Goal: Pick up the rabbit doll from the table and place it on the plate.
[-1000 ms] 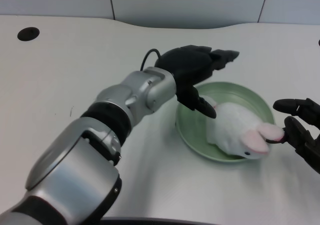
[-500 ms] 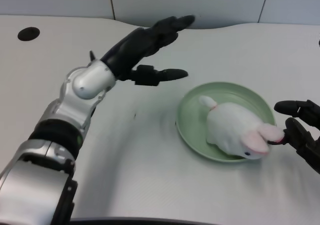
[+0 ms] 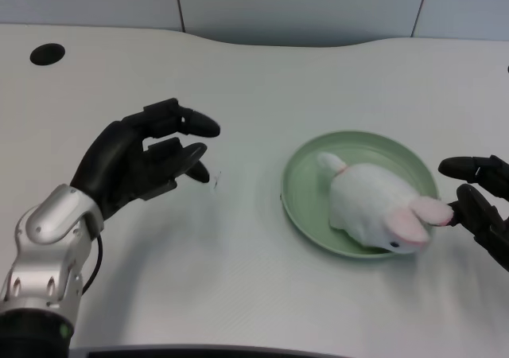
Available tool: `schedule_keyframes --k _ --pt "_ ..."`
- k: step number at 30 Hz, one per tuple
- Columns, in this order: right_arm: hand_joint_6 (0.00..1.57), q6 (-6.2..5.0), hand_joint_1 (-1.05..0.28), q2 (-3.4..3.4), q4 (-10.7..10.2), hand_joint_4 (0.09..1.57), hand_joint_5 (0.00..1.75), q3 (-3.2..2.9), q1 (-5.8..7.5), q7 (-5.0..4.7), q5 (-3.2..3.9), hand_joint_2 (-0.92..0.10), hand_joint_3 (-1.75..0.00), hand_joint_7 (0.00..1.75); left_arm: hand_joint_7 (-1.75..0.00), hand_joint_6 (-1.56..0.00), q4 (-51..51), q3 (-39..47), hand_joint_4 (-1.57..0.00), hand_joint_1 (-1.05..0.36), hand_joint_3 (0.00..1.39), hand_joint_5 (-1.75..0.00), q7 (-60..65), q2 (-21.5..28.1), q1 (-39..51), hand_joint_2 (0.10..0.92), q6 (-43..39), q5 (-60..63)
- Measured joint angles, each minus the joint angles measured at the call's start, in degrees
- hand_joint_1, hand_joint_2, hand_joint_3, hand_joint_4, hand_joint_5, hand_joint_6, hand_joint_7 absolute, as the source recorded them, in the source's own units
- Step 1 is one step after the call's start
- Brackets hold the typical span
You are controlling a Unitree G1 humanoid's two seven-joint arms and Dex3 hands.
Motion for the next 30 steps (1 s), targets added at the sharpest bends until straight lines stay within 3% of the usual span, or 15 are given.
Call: schedule_keyframes --k 5,13,22,26,30 --pt "0.26 -0.21 -0.30 -0.15 0.23 0.24 1.51 -0.14 -0.08 0.29 0.00 -0.92 -0.53 1.11 -1.72 -0.49 -9.04 0.43 -0.69 -0.49 0.49 -1.75 0.55 1.07 8.79 0.921 7.23 -0.77" --pt "0.24 -0.34 -0.31 -0.41 2.38 0.21 1.52 -0.26 -0.40 1.16 0.06 -0.92 -0.53 1.12 -1.74 -0.46 -8.84 0.36 -0.70 -0.46 0.50 -1.75 -2.97 3.60 10.79 0.921 15.91 -1.81" --pt "0.24 -0.95 -0.30 -0.66 4.31 0.24 1.52 -0.26 -2.36 1.50 0.05 -0.92 -0.53 1.12 -1.69 -0.45 0.65 0.37 -0.65 -0.45 0.51 -1.75 -4.30 5.35 9.80 0.921 11.68 0.44" --pt "0.25 -1.24 -0.30 -1.04 6.34 0.25 1.53 -0.30 -3.60 1.77 0.02 -0.92 -0.52 1.13 -1.74 -0.46 5.03 0.68 -0.68 -0.44 0.53 -1.75 -4.30 5.29 7.87 0.921 9.53 0.45" --pt "0.25 -2.26 -0.31 -1.45 8.68 0.26 1.52 -0.34 -4.66 2.10 -0.12 -0.92 -0.49 1.13 -1.75 -0.45 9.13 0.86 -0.66 -0.47 0.49 -1.75 -4.31 5.01 5.39 0.921 7.35 0.46"
